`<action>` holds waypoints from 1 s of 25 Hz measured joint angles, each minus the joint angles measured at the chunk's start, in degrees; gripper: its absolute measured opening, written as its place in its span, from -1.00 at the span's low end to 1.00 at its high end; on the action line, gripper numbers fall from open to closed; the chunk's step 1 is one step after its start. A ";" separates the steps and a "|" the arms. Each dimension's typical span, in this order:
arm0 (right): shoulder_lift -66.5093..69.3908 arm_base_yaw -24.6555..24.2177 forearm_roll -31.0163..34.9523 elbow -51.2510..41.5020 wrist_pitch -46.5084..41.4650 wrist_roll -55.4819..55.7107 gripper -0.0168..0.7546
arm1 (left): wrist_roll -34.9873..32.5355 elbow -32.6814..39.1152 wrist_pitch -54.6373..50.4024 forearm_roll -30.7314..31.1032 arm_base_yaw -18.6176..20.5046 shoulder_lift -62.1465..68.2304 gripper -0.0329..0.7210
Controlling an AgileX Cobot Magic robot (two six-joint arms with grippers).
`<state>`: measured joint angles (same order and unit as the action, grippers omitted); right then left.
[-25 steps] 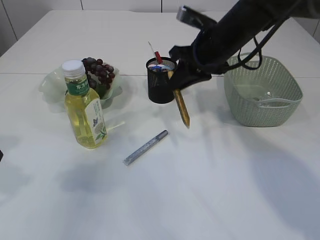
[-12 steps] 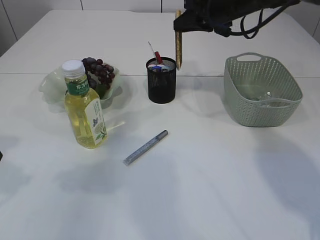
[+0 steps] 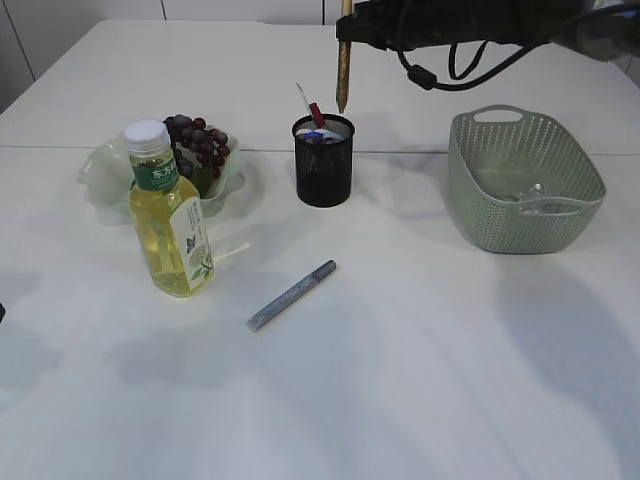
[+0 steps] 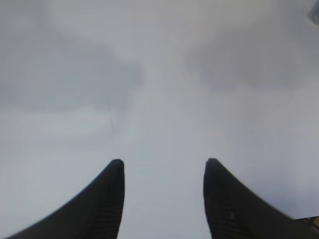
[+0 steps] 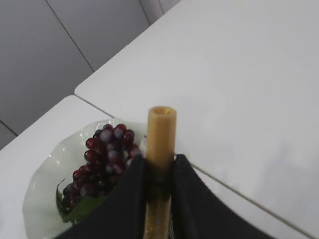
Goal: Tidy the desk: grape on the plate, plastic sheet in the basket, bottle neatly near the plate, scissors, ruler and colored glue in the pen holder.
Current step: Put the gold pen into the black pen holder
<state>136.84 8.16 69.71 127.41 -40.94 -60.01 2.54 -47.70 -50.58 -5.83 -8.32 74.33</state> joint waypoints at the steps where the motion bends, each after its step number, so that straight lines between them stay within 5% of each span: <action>1: 0.75 0.00 1.31 0.52 0.95 -2.03 -0.66 | 0.00 0.00 0.00 0.00 0.00 0.00 0.07; 8: 4.52 0.00 12.49 1.56 3.92 -16.44 -0.66 | 0.00 0.00 -0.10 0.00 0.00 0.00 0.07; 17: 7.38 0.00 14.62 1.56 4.43 -22.18 -0.64 | 0.00 0.00 -0.10 0.00 0.00 0.00 0.07; 25: 8.04 0.00 14.62 1.56 1.29 -22.44 -0.24 | 0.00 0.00 -0.10 0.11 0.00 0.00 0.07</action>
<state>144.89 8.16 84.33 128.97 -39.65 -82.45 2.54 -47.70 -50.68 -5.72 -8.32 74.33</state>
